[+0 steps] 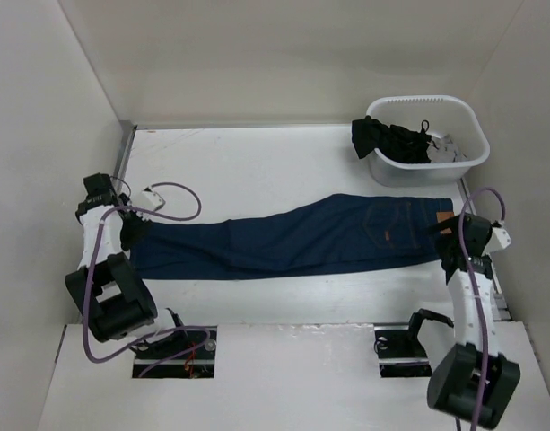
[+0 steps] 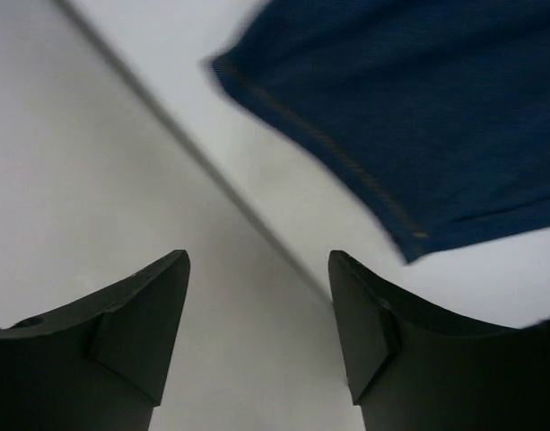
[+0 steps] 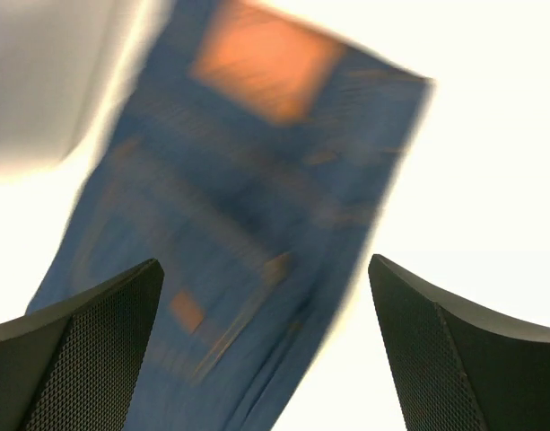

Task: Fold and stack the trousers
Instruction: Fold the trousers

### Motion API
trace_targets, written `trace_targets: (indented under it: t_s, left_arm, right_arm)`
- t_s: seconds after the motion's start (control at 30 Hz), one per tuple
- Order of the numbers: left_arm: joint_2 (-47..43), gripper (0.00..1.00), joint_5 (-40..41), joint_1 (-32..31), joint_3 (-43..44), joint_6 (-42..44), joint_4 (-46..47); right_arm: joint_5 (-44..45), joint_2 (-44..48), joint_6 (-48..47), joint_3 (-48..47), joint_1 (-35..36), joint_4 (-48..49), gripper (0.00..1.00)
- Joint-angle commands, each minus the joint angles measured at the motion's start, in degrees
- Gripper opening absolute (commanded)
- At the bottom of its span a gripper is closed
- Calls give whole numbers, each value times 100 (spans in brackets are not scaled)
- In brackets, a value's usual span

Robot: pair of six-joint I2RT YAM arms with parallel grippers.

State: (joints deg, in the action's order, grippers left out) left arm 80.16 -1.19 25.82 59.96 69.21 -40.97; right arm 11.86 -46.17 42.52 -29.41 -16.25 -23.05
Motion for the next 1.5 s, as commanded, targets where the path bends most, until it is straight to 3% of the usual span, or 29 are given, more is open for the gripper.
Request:
trace_targets:
  t_s: [0.0,0.17,0.33,0.4,0.57,0.6,0.87,1.03,1.23,1.33,1.4,1.47]
  left_arm:
    - [131,64,-461,24,-362,-460,-571]
    - [552,61,-391,-117,-196,-865,-641]
    - [790,60,285,-354,-362,-611,131]
    - [852,61,339,-433,-398,-444,282]
    - [1483,59,400,-477,-310,-75,475]
    - [1642,58,409,-477,-258,-48,554]
    - [2794,52,901,-714,269,128,2144]
    - [2962,54,779,-899,1069,66,2366]
    - [1997,55,278,-794,1158,767,1867]
    - [1346,47,-73,-636,712,1453,1295]
    - [994,35,-179,-644,264,1787,1188]
    - [774,33,-197,-723,-88,1929,1127]
  right_arm:
    - [-464,-601,704,172,-751,404,100]
    - [-685,-1840,1144,103,-1034,1337,100]
    - [-746,-2974,1319,-319,-1025,1584,98]
    - [-772,-3012,1591,-338,-1042,1715,83]
    - [-1001,-3117,1874,-276,-1183,1945,10]
    - [-1001,-3126,1900,-276,-1183,1979,2]
    - [-273,-2178,2980,164,-1113,2656,0]
    - [-25,-2185,2823,-12,-1095,2604,0]
    - [-272,-2519,2630,-57,-709,2691,0]
    - [-342,-2616,2542,31,-691,2814,0]
    - [-421,-2669,2437,49,-674,2876,0]
    - [-412,-2660,2358,58,-639,2894,0]
